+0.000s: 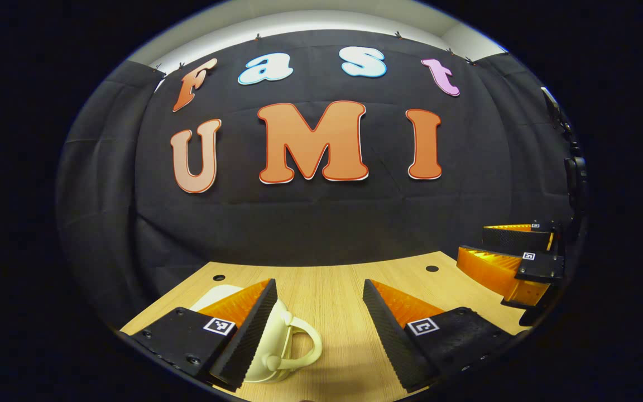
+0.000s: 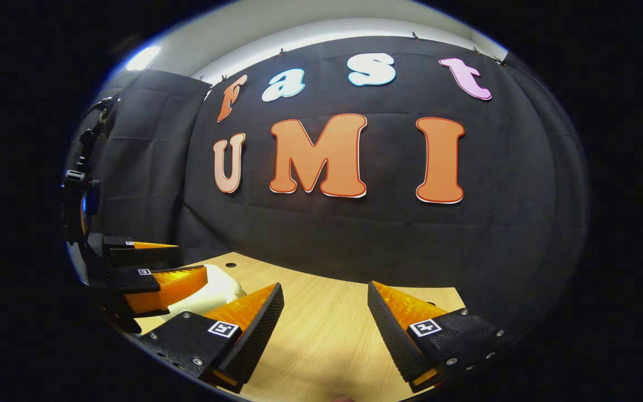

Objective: First open the suitcase, pack the skin care products into it, and then close the suitcase.

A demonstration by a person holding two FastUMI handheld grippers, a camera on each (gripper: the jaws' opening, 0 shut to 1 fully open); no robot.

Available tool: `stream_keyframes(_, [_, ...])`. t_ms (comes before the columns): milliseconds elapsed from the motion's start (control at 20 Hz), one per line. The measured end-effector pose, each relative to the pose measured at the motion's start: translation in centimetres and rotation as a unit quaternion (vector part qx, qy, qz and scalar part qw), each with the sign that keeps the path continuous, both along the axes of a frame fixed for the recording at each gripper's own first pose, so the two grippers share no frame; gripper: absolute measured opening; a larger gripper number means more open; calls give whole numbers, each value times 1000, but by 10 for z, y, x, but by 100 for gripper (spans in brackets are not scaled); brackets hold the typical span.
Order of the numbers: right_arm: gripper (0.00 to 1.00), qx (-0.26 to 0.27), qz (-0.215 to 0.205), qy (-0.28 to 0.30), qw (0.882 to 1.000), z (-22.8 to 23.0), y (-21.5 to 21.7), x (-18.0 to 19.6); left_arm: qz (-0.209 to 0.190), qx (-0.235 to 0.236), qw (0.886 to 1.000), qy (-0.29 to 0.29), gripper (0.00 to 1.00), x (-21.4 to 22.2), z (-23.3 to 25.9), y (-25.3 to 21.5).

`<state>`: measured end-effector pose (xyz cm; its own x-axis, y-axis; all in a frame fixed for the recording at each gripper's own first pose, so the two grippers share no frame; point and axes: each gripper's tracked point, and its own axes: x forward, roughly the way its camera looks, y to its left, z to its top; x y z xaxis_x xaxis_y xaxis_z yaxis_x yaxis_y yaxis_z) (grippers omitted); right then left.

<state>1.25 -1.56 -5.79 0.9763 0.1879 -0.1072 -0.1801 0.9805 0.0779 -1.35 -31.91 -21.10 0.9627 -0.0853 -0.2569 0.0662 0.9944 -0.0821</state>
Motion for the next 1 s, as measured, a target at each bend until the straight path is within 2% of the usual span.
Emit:
stream_keyframes(350, [96,-20,-50,7,999,6,0,2,-22,13,1000,-16,96,9,2,31])
stream_keyframes(450, [95,-35,-72,9,997,2,-8,5,-32,12,999,-19,96,17,-3,34])
stream_keyframes(600, [95,-28,-110,8,993,12,-15,4,-51,17,998,-36,96,29,-3,37])
stream_keyframes(850, [95,-59,-129,10,990,17,-16,-16,-62,5,997,-45,96,45,-1,37])
stream_keyframes(1000, [95,-60,-131,21,989,13,-16,-26,-66,3,997,-46,96,43,2,34])
